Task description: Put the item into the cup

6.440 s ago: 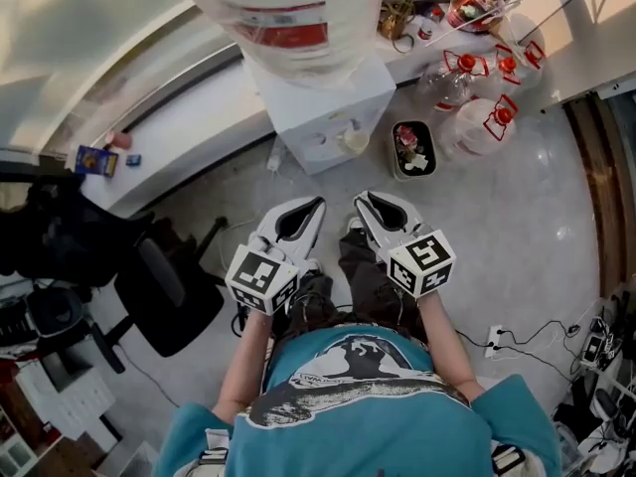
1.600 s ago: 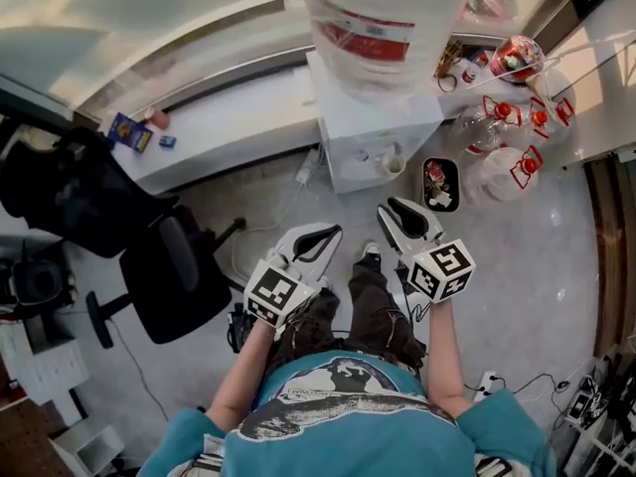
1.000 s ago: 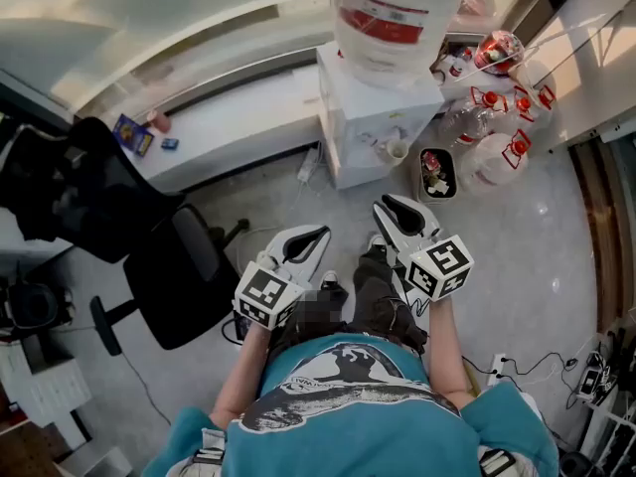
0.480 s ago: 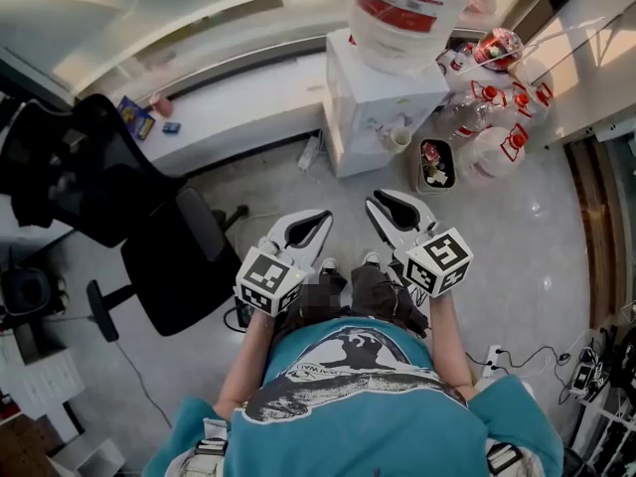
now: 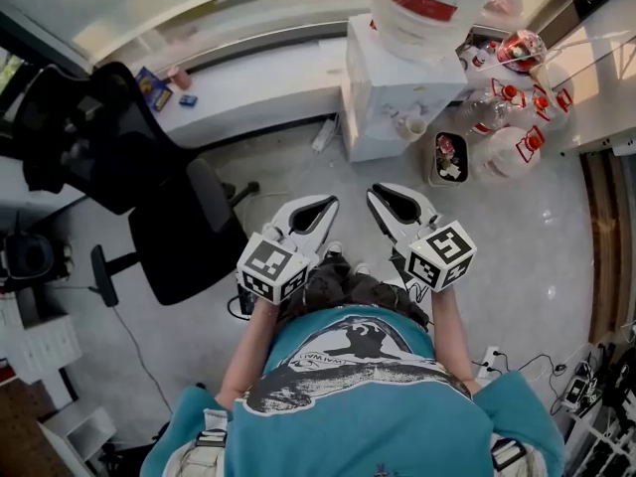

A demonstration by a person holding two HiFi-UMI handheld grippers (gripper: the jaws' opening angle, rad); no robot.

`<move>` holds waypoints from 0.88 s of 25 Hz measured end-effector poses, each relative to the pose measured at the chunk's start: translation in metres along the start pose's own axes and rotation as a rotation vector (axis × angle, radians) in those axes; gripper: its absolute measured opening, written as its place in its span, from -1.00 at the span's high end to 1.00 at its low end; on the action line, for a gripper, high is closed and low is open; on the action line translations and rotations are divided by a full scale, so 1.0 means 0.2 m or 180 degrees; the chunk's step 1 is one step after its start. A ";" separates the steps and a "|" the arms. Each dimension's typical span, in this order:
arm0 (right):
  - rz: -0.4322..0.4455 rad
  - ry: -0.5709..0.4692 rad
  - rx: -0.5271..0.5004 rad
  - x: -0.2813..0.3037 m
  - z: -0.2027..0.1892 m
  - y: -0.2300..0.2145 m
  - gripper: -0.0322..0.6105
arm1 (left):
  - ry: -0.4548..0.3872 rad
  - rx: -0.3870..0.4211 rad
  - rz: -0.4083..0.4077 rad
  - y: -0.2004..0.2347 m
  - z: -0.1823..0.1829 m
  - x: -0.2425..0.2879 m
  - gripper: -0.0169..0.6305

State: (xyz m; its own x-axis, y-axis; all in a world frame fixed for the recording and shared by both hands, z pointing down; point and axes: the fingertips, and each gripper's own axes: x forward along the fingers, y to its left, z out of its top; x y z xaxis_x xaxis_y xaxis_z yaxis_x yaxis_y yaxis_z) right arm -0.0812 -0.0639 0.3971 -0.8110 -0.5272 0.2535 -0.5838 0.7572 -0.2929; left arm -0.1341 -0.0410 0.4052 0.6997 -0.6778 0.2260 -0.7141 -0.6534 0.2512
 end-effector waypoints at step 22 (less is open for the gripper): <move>0.0265 -0.0077 -0.0300 -0.21 0.01 0.00 0.90 | 0.0062 0.0087 0.0086 -0.27 0.00 0.11 0.94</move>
State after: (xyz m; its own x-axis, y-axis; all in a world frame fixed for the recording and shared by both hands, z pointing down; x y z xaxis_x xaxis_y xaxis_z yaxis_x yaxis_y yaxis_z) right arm -0.0471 -0.0425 0.3839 -0.8579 -0.4693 0.2092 -0.5092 0.8311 -0.2237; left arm -0.0811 -0.0212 0.3960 0.6803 -0.6887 0.2507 -0.7328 -0.6442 0.2189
